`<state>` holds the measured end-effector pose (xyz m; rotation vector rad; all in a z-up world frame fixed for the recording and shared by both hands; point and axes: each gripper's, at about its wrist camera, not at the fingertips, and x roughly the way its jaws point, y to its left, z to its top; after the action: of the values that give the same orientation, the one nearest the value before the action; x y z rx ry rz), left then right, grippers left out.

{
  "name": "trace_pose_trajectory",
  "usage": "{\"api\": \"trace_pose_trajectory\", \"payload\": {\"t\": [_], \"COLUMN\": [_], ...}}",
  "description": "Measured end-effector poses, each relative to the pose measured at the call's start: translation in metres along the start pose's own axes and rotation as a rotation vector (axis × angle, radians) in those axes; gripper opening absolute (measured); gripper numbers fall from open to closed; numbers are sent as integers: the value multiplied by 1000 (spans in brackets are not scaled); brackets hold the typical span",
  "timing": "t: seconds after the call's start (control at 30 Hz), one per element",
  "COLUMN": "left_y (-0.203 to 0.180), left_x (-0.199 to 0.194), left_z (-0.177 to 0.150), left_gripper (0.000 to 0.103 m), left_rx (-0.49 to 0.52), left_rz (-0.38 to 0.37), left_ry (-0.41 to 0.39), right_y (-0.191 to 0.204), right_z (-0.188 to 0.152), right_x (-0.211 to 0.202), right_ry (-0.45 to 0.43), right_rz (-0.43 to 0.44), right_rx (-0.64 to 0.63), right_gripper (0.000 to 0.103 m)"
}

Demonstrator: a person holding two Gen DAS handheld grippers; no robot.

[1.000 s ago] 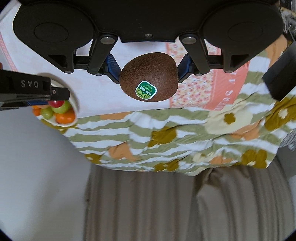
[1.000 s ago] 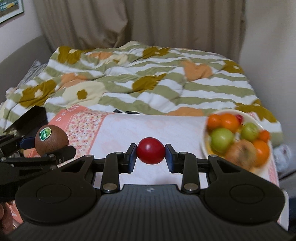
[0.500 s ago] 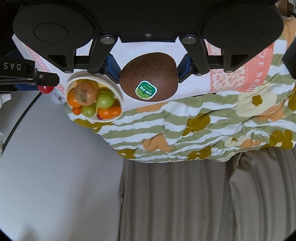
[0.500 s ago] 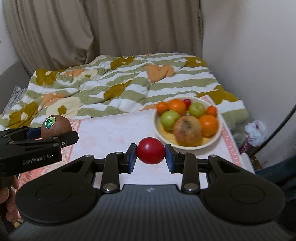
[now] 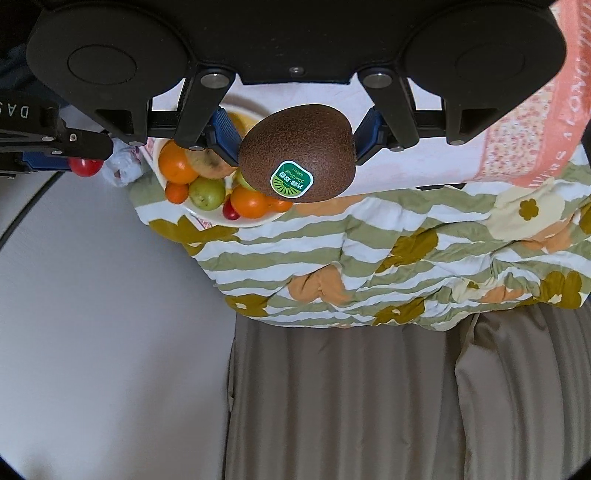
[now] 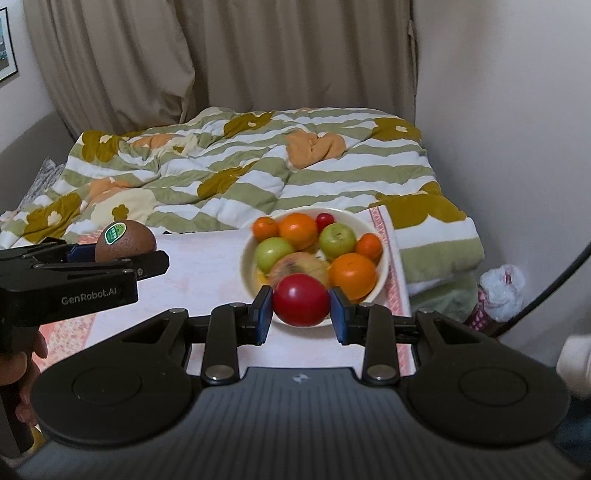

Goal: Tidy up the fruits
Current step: 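Carry the kiwi and cherry tomato into the cream bowl and open both tools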

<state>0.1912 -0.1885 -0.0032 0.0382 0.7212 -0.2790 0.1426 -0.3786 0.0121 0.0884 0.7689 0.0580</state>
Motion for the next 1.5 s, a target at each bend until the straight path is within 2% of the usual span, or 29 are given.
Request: {"api": "trace_pose_trajectory", "payload": {"t": [0.33, 0.63, 0.8, 0.93, 0.97, 1.0, 1.07, 1.2, 1.5], "left_y": [-41, -63, -74, -80, -82, -82, -81, -72, -31], "left_x": [69, 132, 153, 160, 160, 157, 152, 143, 109], "left_z": [25, 32, 30, 28, 28, 28, 31, 34, 32], "left_gripper": [69, 69, 69, 70, 76, 87, 95, 95, 98], "left_rx": [39, 171, 225, 263, 270, 278, 286, 278, 130], "left_rz": [-9, -65, -77, -83, -84, -84, -83, -71, -33], "left_ry": [36, 101, 121, 122, 111, 94, 67, 62, 56], "right_y": [-58, -81, -90, -97, -98, -100, -101, -101, -75], "right_z": [25, 35, 33, 31, 30, 30, 31, 32, 41], "right_x": [56, 97, 106, 110, 110, 110, 111, 110, 121], "right_ry": [16, 39, 54, 63, 64, 65, 66, 63, 74], "right_rz": [6, -16, -39, -59, -63, -68, -78, -83, -32], "right_rx": [13, 77, 109, 137, 141, 144, 148, 152, 87], "right_gripper": [48, 48, 48, 48, 48, 48, 48, 48, 48]}}
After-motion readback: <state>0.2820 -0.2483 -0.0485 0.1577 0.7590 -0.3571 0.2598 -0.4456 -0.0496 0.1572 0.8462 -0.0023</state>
